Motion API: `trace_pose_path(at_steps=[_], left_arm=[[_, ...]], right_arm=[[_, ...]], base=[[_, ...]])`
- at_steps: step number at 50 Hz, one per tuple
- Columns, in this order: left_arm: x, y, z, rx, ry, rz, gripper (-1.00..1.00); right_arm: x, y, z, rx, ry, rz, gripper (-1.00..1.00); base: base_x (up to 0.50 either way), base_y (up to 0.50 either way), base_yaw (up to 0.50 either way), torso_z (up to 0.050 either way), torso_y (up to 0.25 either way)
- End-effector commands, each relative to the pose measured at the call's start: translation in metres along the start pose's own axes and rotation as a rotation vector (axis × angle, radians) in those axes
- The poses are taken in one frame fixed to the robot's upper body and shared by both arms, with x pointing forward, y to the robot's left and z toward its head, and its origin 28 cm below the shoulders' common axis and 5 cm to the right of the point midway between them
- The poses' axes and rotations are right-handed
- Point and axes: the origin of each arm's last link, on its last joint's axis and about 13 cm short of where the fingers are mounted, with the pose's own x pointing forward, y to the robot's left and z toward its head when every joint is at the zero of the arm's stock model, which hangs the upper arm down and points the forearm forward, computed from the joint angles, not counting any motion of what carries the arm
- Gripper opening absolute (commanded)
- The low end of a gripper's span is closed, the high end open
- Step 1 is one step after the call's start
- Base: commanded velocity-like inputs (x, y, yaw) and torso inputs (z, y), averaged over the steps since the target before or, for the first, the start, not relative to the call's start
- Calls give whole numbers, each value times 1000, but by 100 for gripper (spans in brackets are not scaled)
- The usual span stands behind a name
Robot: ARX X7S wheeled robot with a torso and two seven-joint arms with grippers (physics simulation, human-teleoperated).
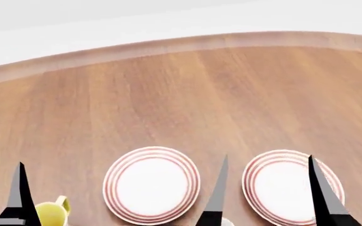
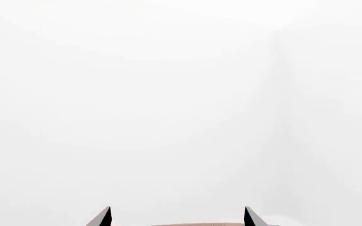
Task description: Put the white mug on the left plate.
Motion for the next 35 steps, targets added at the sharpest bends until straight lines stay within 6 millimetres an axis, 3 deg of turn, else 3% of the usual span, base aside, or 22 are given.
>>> trace_pose_path(at_steps=[1, 14, 16, 26, 29, 31, 33, 35], left_arm=[[-1, 0, 4, -8, -17, -10, 100], [-4, -6, 14, -38, 16, -86, 100], [-9, -7, 16, -128, 49, -154, 100], [-36, -10, 2, -95, 94, -350, 100], [-40, -12, 5, -170, 141, -399, 100], [-50, -13, -8, -140, 132, -444, 100], [-53, -14, -4, -72, 58, -464, 100], [-56, -15, -6, -107, 109, -482, 100]], right_arm=[[1, -3, 3, -4, -18, -10, 100], [0, -6, 6, -31, -17, -39, 100], [1, -6, 7, -38, -17, -39, 100], [2, -5, 7, -69, 9, -26, 100], [2, -5, 6, -69, 13, -27, 100], [2, -5, 7, -71, 7, -21, 100], [2, -4, 7, -73, 4, -13, 100], [3, -4, 6, -74, 8, -13, 100]], base=[[0, 0, -500, 0, 0], [0, 0, -500, 0, 0], [0, 0, -465, 0, 0], [0, 0, 0, 0, 0], [0, 0, 0, 0, 0], [0, 0, 0, 0, 0], [0, 0, 0, 0, 0], [0, 0, 0, 0, 0]])
